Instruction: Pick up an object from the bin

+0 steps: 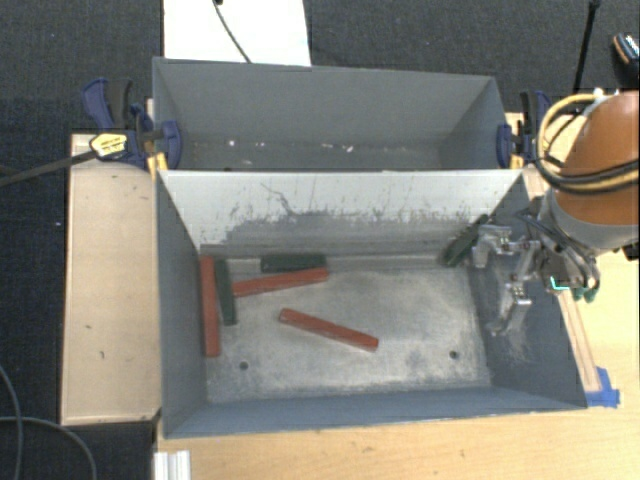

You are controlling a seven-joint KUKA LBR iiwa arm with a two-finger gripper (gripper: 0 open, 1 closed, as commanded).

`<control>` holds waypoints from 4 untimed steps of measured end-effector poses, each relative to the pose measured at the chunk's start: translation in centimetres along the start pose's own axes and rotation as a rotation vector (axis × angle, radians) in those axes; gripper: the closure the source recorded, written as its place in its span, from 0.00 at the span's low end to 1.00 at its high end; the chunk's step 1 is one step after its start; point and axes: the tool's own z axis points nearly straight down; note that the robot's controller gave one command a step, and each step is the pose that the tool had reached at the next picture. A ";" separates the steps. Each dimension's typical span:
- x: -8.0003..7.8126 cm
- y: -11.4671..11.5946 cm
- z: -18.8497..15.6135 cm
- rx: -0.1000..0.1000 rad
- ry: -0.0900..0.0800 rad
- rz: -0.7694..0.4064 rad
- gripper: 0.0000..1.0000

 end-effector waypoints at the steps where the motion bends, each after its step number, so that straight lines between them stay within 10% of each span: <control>1: 0.1 9.6 5.6 -0.003 -0.002 0.092 0.00; 2: -3.1 10.8 15.6 0.000 -0.001 -0.051 0.00; 4: 2.8 19.0 15.3 -0.001 -0.002 0.093 0.00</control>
Offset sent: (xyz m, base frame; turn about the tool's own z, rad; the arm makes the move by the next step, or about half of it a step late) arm -0.0008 0.0902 -0.0535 0.0997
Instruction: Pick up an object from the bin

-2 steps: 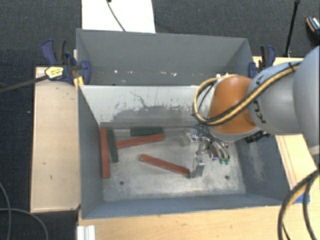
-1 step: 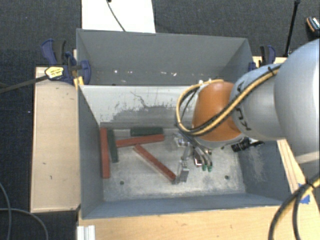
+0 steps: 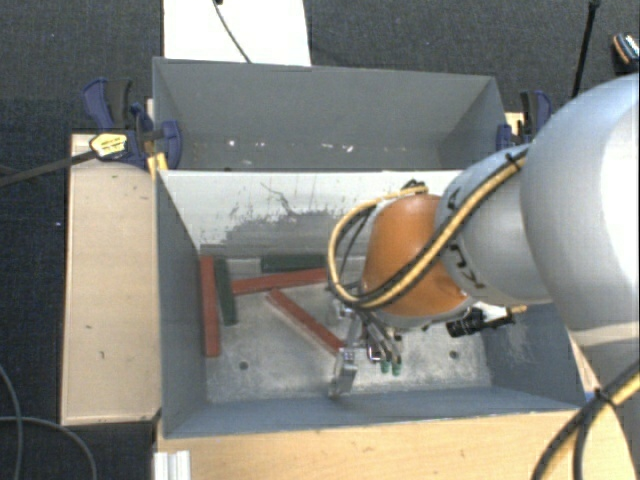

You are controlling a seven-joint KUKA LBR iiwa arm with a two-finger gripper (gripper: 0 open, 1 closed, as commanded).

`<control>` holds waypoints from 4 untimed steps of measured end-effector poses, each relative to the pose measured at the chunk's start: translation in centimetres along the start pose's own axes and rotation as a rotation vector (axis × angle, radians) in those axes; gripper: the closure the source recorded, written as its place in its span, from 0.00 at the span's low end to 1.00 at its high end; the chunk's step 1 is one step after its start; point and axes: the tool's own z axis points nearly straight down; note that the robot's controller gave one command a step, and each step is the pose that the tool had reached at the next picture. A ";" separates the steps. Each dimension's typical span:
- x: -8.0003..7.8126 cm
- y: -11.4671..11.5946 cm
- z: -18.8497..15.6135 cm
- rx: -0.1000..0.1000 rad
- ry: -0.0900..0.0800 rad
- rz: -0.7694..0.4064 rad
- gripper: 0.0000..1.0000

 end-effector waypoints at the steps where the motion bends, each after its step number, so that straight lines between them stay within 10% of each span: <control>1: -0.9 1.5 -0.7 0.001 -0.008 -0.321 0.00; 2: -1.6 0.3 0.0 0.001 -0.009 -0.187 0.00; 3: -1.6 0.4 -0.1 0.001 -0.009 -0.191 1.00; 4: -2.0 2.1 -12.7 0.000 -0.013 -0.220 1.00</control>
Offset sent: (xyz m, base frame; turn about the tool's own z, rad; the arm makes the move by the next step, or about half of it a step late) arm 0.0094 0.0136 0.0065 -0.3206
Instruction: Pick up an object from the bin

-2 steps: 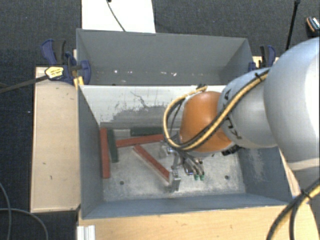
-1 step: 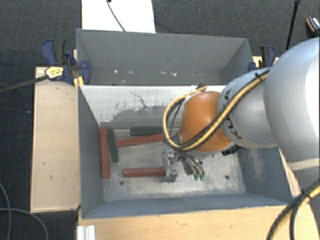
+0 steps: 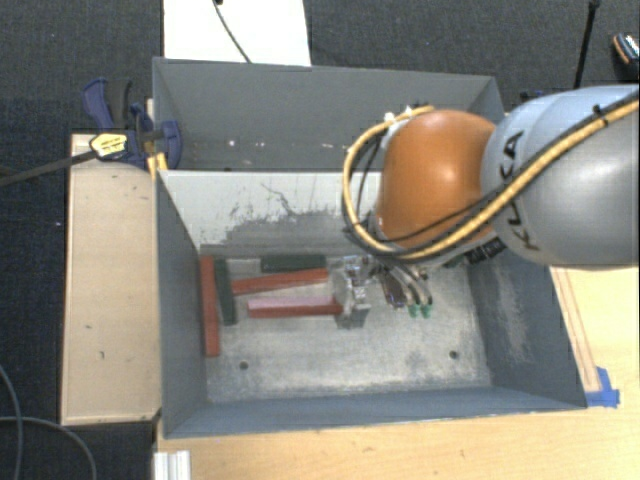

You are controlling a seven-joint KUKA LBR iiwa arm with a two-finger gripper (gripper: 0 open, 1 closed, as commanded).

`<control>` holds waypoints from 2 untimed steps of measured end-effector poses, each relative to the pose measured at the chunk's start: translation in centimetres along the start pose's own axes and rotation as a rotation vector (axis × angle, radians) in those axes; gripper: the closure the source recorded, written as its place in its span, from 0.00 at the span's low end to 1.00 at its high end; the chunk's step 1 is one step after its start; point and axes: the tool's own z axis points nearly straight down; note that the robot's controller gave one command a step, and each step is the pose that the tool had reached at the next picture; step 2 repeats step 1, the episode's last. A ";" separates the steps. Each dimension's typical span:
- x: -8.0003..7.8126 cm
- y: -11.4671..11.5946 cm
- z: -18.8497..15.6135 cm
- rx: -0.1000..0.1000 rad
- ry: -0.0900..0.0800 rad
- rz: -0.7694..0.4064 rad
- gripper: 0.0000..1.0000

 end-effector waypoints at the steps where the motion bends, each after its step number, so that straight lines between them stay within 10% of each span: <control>1: -1.1 -0.7 -14.7 0.001 -0.001 -0.295 1.00; 2: -1.1 -0.7 -14.7 0.001 -0.001 -0.295 1.00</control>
Offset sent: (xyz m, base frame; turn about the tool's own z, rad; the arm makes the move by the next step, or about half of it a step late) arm 0.0086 -0.0060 0.1431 -0.2953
